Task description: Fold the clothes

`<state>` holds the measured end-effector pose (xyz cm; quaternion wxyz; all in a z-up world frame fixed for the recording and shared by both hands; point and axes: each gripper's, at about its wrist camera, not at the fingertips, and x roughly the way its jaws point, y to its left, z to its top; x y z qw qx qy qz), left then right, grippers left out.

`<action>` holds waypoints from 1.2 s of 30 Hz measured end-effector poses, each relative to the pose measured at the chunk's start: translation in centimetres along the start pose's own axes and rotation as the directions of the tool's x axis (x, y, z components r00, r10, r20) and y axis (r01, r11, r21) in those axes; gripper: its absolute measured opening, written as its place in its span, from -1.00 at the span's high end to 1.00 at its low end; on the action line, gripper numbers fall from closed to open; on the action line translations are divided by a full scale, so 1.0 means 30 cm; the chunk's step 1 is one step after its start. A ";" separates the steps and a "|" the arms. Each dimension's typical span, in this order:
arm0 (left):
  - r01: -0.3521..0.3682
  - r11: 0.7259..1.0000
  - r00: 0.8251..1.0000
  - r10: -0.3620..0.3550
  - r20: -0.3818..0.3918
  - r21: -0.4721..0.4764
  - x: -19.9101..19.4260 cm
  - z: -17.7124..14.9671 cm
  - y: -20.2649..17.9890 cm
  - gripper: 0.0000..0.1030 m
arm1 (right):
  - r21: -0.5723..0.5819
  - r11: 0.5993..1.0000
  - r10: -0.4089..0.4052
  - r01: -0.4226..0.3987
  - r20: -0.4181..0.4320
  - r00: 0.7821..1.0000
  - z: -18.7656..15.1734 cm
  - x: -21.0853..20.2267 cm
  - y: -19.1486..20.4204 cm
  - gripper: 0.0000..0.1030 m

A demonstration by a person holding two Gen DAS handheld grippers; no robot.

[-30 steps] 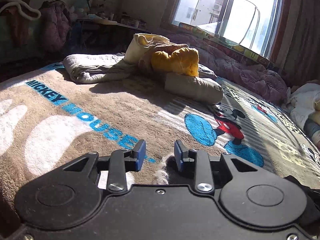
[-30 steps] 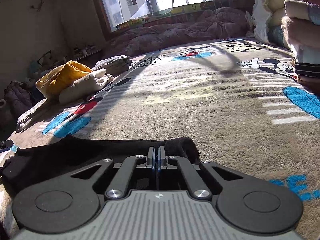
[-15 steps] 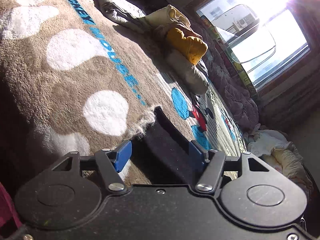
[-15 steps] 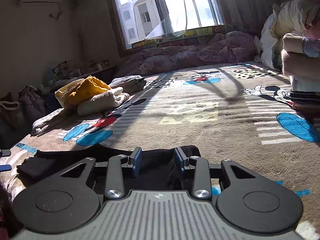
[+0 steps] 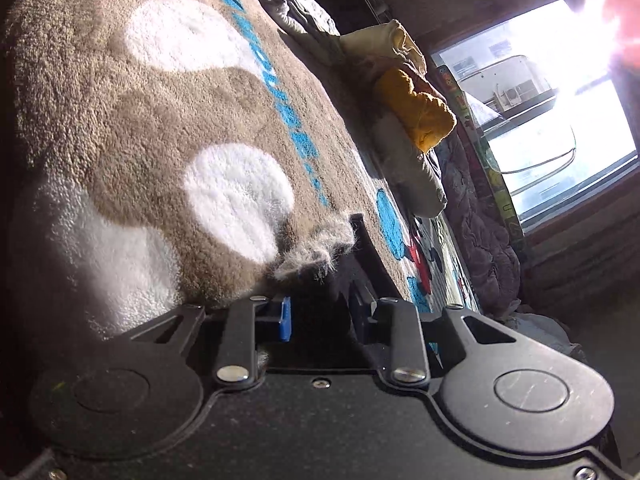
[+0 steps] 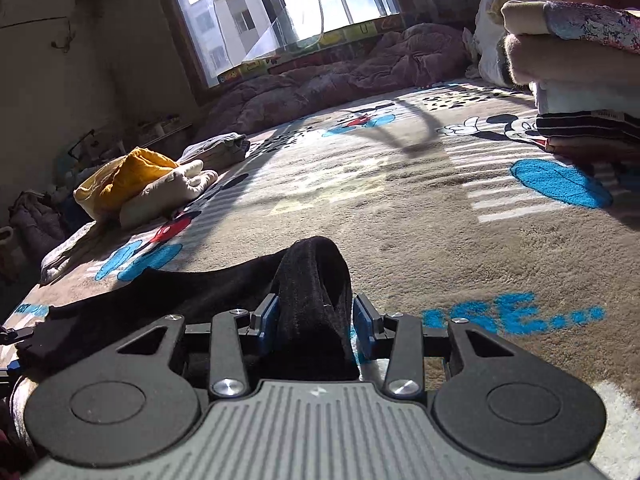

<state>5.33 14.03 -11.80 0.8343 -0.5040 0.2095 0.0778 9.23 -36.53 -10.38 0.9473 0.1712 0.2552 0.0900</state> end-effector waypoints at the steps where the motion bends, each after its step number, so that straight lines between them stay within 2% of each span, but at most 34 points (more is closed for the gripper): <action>1: 0.000 1.000 1.000 0.000 0.002 0.001 0.003 0.001 0.007 0.57 | 0.001 1.000 0.001 -0.001 0.003 1.000 -0.001 -0.002 0.000 0.19; 6: -0.002 1.000 1.000 0.002 0.008 -0.002 0.013 0.013 -0.001 0.61 | 0.006 1.000 0.019 -0.019 -0.017 1.000 -0.004 0.006 0.004 0.17; 7: 0.004 1.000 1.000 -0.004 0.006 -0.011 0.009 0.018 -0.002 0.74 | 0.006 1.000 0.018 -0.018 -0.025 1.000 -0.005 0.011 0.004 0.16; 9: 0.030 1.000 0.999 -0.030 0.012 -0.009 -0.007 0.029 -0.019 0.83 | 0.010 1.000 0.022 -0.021 -0.032 0.999 -0.007 0.015 0.002 0.14; 14: 0.078 0.988 0.996 -0.083 0.028 0.130 -0.051 0.034 -0.154 0.87 | 0.058 0.997 0.044 -0.042 -0.033 0.998 -0.002 0.014 -0.020 0.13; 18: 0.161 0.954 0.985 -0.171 0.019 0.253 -0.071 -0.006 -0.318 0.87 | 0.107 0.992 0.068 -0.065 -0.033 0.997 -0.001 0.012 -0.041 0.12; 21: 0.231 0.902 0.969 -0.247 -0.004 0.364 -0.057 -0.058 -0.460 0.87 | 0.230 0.966 0.122 -0.114 -0.020 0.992 -0.007 0.012 -0.087 0.09; 25: 0.271 0.817 0.958 -0.280 -0.061 0.509 -0.025 -0.189 -0.628 0.87 | 0.369 0.914 0.174 -0.167 0.016 0.985 -0.013 0.008 -0.146 0.09; 27: 0.290 0.764 0.953 -0.287 -0.098 0.576 0.001 -0.279 -0.692 0.87 | 0.431 0.882 0.195 -0.192 0.038 0.980 -0.016 0.005 -0.174 0.09; 33: 0.330 0.632 0.942 -0.271 -0.199 0.701 0.084 -0.526 -0.795 0.87 | 0.548 0.798 0.237 -0.251 0.098 0.967 -0.025 -0.001 -0.242 0.09; 36: 0.352 0.568 0.935 -0.257 -0.246 0.744 0.119 -0.643 -0.832 0.87 | 0.569 0.778 0.248 -0.266 0.111 0.962 -0.028 -0.002 -0.261 0.10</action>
